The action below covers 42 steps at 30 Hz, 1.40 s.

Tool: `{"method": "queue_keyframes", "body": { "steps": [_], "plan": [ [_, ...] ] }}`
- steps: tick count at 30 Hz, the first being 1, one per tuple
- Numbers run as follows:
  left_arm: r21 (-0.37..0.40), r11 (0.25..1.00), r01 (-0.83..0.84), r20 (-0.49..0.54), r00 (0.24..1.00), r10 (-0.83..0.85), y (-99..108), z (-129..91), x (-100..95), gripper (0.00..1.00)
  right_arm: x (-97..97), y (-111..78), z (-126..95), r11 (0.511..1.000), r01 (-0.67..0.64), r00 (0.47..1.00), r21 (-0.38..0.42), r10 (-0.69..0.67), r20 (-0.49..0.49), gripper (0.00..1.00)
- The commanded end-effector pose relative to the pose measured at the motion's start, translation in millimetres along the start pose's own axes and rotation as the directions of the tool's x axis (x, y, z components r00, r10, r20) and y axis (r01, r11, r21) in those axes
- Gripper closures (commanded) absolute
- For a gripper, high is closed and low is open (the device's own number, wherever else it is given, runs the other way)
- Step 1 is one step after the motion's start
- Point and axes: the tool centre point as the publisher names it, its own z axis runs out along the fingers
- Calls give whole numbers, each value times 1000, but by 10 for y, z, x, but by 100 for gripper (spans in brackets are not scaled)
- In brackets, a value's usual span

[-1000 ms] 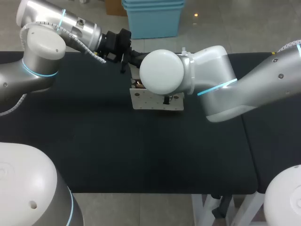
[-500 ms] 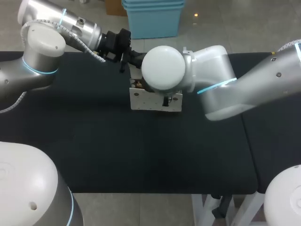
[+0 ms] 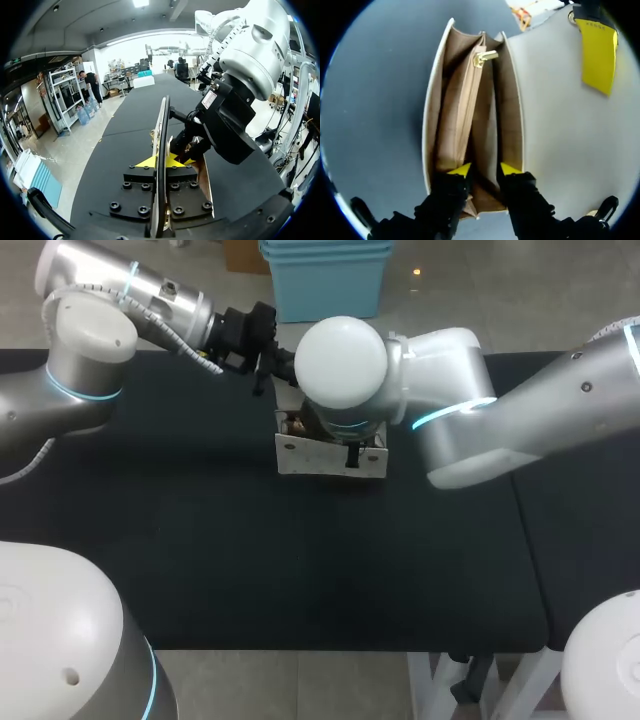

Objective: Pick up the bag, open it, inspect its contents, close it, and place it on the opposite side

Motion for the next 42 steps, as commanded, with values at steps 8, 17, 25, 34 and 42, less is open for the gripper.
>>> {"method": "queue_keyframes", "body": {
  "steps": [8, 17, 25, 34, 42],
  "plan": [
    [14, 1000, -12, -2, 1000, 12, -1, -67, 71, 100, 57, -1, 98, 1000, 2, 1000, 11, -2, -21, 0],
    [15, 1000, -11, -2, 1000, 11, 9, -77, 73, 100, 57, 6, 99, 1000, 5, 1000, 14, -4, -24, 0],
    [14, 1000, -11, -1, 1000, 11, 16, -73, 72, 100, 54, 5, 104, 1000, 5, 1000, 18, -4, -22, 0],
    [13, 1000, -11, -1, 1000, 11, 19, -73, 71, 100, 50, 4, 103, 1000, 4, 1000, 19, -3, -20, 0],
    [9, 1000, -11, 0, 1000, 11, 20, -69, 73, 100, 31, -4, 79, 1000, -1, 1000, 17, 1, -13, 0]
  ]
}}
